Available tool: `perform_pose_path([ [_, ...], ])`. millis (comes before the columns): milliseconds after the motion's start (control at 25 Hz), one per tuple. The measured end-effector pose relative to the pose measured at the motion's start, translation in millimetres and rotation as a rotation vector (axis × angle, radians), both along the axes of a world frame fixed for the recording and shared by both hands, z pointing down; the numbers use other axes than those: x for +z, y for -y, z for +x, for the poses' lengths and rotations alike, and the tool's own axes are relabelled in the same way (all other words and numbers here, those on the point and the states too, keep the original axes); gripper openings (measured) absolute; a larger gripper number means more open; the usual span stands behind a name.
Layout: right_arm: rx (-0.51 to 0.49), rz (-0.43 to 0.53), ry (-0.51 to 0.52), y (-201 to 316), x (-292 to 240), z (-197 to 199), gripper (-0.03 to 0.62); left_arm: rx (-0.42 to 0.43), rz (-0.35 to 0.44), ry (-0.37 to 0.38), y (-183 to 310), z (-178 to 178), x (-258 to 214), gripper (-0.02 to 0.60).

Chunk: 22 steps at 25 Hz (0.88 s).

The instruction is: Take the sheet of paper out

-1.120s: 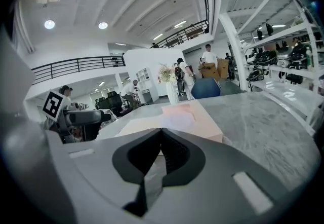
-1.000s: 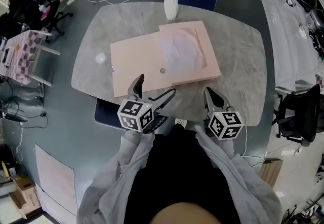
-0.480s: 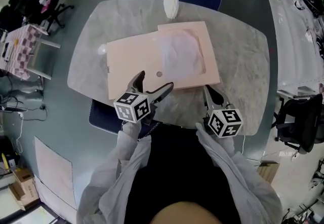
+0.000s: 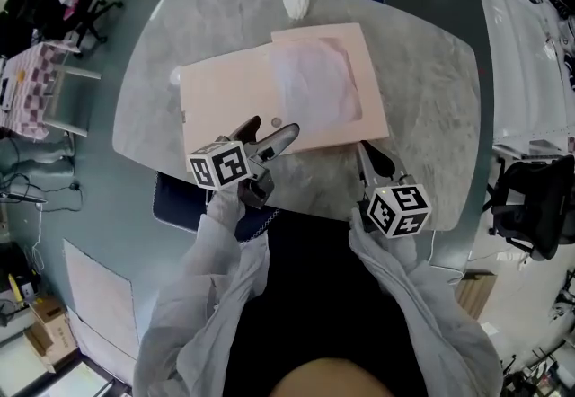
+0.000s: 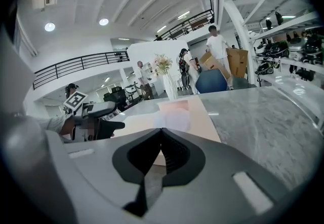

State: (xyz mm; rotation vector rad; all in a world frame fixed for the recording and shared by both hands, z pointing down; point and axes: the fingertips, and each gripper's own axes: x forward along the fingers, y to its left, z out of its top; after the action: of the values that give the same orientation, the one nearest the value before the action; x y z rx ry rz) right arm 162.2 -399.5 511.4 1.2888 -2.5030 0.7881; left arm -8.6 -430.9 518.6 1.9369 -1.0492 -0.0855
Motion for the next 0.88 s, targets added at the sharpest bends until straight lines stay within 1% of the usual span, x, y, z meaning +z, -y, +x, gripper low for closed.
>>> perform_pose_path([
  [120, -0.001, -0.006, -0.006, -2, 4, 2, 0.011, -0.038, -0.064, -0.154, 9, 0, 3, 0.566],
  [240, 0.005, -0.010, -0.009, -4, 7, 4, 0.011, -0.060, -0.125, -0.277, 18, -2, 8, 0.565],
  [360, 0.012, -0.013, -0.010, -3, 9, 3, 0.011, -0.097, -0.209, -0.420, 28, -5, 16, 0.563],
  [400, 0.014, -0.015, -0.010, -4, 10, 3, 0.011, -0.108, -0.232, -0.450, 31, -8, 20, 0.563],
  [520, 0.021, -0.030, -0.010, -7, 15, 2, 0.011, -0.110, -0.280, -0.489, 39, -11, 34, 0.563],
  [720, 0.015, -0.063, -0.019, -13, 24, 1, 0.011, -0.093, -0.324, -0.547, 52, -7, 47, 0.560],
  [880, 0.009, -0.079, -0.026, -15, 29, 0, 0.011, -0.075, -0.360, -0.538, 59, -3, 64, 0.557],
])
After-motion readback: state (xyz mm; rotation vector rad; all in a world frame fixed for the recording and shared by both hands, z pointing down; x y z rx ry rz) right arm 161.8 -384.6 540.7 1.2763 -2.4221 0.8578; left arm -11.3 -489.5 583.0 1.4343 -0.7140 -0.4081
